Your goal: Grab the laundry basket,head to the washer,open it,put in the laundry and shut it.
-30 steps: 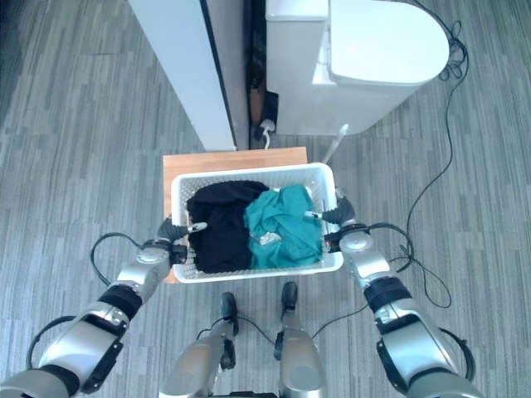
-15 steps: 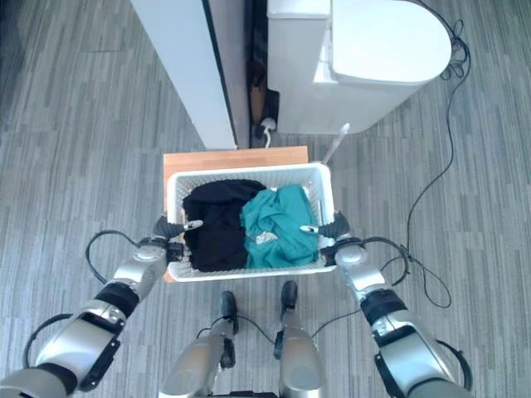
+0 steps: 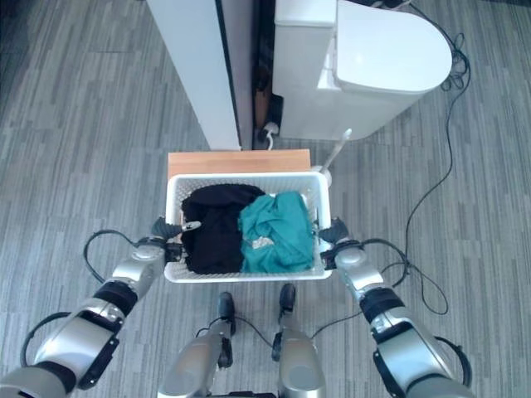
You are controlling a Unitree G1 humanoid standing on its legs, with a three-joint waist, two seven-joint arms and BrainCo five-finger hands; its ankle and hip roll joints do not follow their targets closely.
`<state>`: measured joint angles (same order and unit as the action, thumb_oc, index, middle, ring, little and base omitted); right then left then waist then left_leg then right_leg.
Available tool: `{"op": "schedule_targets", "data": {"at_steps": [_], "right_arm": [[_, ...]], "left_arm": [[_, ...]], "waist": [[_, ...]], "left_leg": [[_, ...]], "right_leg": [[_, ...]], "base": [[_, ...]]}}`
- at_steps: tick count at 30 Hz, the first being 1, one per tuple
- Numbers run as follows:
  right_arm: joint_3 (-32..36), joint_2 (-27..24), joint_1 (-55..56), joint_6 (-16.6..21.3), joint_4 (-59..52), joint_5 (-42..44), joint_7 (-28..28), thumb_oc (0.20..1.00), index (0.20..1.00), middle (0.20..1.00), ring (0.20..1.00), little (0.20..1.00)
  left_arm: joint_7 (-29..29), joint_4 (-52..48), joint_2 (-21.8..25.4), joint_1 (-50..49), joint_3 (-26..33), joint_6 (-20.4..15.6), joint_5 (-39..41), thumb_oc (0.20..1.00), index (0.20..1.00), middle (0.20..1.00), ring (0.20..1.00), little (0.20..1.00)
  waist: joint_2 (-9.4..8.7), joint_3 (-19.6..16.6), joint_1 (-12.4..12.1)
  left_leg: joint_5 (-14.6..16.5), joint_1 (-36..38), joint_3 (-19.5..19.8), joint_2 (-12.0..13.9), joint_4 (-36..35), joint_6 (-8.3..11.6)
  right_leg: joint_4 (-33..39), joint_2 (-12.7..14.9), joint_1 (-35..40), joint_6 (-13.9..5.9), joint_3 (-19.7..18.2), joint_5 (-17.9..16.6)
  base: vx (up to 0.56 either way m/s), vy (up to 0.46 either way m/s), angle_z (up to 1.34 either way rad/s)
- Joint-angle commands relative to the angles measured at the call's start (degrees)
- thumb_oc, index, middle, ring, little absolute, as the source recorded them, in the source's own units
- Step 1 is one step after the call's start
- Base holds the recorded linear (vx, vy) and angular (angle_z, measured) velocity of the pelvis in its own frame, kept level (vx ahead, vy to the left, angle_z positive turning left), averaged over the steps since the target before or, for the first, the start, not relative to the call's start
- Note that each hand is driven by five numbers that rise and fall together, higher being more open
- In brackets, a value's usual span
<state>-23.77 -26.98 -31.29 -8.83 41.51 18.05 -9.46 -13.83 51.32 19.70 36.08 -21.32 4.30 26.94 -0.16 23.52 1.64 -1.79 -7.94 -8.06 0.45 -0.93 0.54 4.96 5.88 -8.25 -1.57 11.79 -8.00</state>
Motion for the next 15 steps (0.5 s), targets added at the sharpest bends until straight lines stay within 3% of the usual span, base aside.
{"op": "schedule_targets", "data": {"at_steps": [1,3,4,15], "right_arm": [[-3.8,5.6,-1.0,2.1,-2.6,0.1,3.7,0.2,0.2,0.2,0.2,0.2],[-3.2,4.9,-1.1,2.3,-3.1,-0.4,3.5,0.2,0.2,0.2,0.2,0.2],[-3.0,4.7,-1.0,2.4,-3.4,-0.7,3.4,0.2,0.2,0.2,0.2,0.2],[0.0,3.3,1.0,3.1,-6.0,-2.0,2.4,0.2,0.2,0.2,0.2,0.2]], "left_arm": [[1.3,0.9,-5.0,7.2,-4.6,-2.2,-3.0,0.893,0.893,0.893,0.893,0.893],[1.4,0.8,-4.9,7.2,-4.6,-2.3,-3.3,0.256,0.256,0.256,0.256,0.256],[1.4,0.6,-4.8,7.2,-4.6,-2.4,-3.5,0.2,0.2,0.2,0.2,0.2],[1.5,-2.7,-4.0,6.8,-4.3,-2.7,-5.1,0.2,0.2,0.2,0.2,0.2]], "waist": [[0.95,-1.3,-1.3],[0.84,-1.3,-1.2],[0.81,-1.3,-1.2],[0.91,-1.6,-1.1]], "left_leg": [[-1.3,-5.5,0.4,2.6,2.3,1.39],[-1.3,-5.6,0.3,2.6,2.2,1.32],[-1.3,-5.6,0.3,2.5,2.2,1.27],[-1.4,-5.9,0.4,2.3,1.9,1.09]], "right_leg": [[-7.5,1.9,-3.1,-2.94,1.0,6.9],[-7.5,1.9,-3.2,-2.98,1.0,6.8],[-7.5,1.9,-3.2,-2.98,1.1,6.8],[-7.7,2.1,-3.6,-3.12,1.0,6.8]], "base": [[0.0,0.0,0.0],[0.0,0.0,0.0],[0.0,0.0,0.0],[0.0,0.0,0.0]]}}
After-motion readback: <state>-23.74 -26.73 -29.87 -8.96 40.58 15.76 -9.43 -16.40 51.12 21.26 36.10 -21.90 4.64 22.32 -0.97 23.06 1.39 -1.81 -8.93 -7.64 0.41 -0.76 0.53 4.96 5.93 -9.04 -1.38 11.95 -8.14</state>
